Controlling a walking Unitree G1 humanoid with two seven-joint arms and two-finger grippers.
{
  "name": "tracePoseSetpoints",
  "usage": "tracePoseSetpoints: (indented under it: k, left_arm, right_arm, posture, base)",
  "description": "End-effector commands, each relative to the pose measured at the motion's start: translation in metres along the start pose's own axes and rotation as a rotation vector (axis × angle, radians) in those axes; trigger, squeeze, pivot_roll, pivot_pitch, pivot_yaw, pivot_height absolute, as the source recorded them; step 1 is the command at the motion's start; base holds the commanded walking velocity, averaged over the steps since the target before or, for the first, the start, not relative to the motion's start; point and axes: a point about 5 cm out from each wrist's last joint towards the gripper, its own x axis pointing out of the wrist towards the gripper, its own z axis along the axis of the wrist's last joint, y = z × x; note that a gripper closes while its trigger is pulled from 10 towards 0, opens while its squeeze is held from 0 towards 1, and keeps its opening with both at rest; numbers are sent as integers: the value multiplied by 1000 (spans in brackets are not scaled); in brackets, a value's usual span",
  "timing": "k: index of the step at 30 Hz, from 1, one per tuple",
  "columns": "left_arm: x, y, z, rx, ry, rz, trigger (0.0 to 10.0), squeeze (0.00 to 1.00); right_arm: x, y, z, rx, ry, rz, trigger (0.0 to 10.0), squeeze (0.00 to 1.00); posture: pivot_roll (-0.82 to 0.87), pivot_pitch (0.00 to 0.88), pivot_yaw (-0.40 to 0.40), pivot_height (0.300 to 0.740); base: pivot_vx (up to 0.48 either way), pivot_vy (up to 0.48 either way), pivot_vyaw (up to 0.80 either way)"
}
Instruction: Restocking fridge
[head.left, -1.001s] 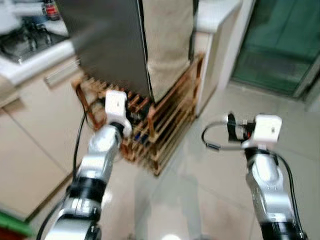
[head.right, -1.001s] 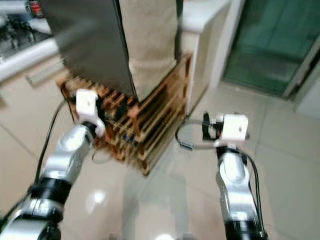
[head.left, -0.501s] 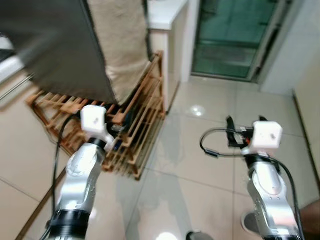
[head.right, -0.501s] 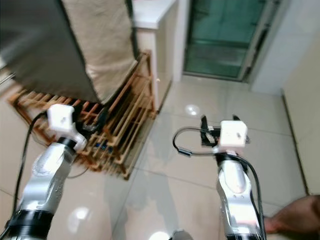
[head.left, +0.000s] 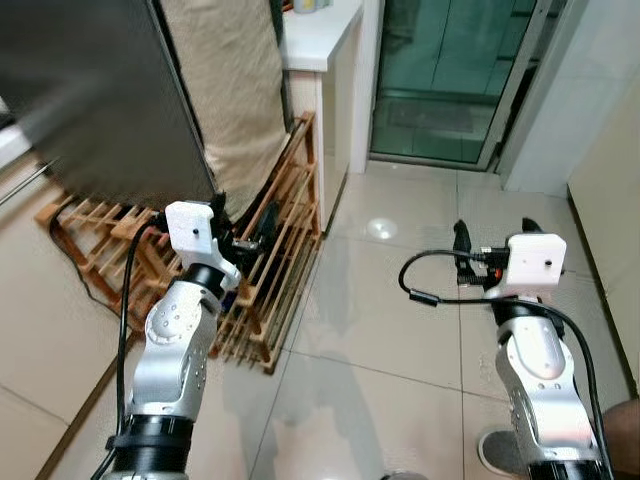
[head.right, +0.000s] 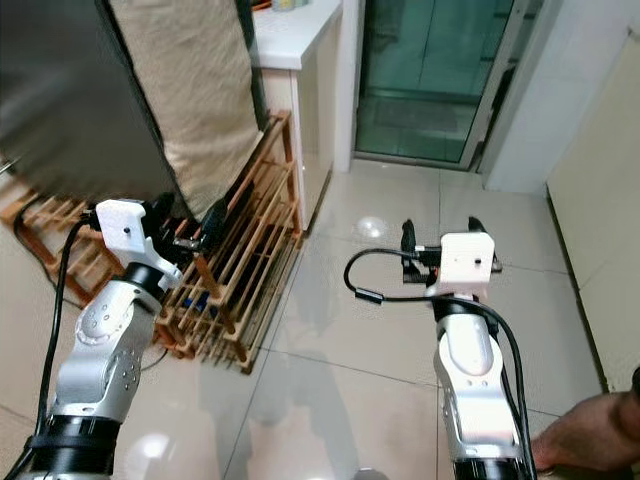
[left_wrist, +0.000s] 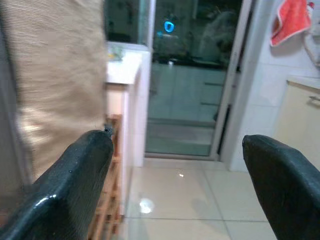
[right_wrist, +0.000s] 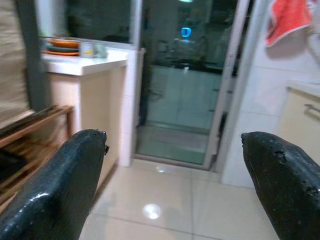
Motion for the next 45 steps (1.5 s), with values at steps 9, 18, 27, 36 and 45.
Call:
tracePoseSetpoints:
  k: [9,18,27,36,45]
  left_arm:
    - [14,-11,3,-26,6,-9,10000,0]
    - [14,-10,8,-58,-6,-2,10000,0]
    - [31,-32,-1,-66,76,-100,10000,0]
    - [73,-44,-6,-9,168,-92,10000,0]
    - [49,5,25,64,-57,-13,10000,0]
  right_arm:
    - [3,5,-3,6,14,12,10000,0]
    - [8,2,-4,5,12,-4,10000,0]
    - [7,1,-3,5,9,-12,10000,0]
    - [11,7,0,14,-4,-1,10000,0]
    - [-12,-6,24,-7,-114,-93,10000,0]
  posture:
    - [-60,0,79,732]
    - [-50,0,80,732]
    - [-79,0,91,732]
    - [-99,0,98,732]
    - [-151,0,168,732]
  base:
    - [430,0,0]
    - [120,388,0]
    - [0,187,0]
    - [0,0,0]
    - [0,0,0]
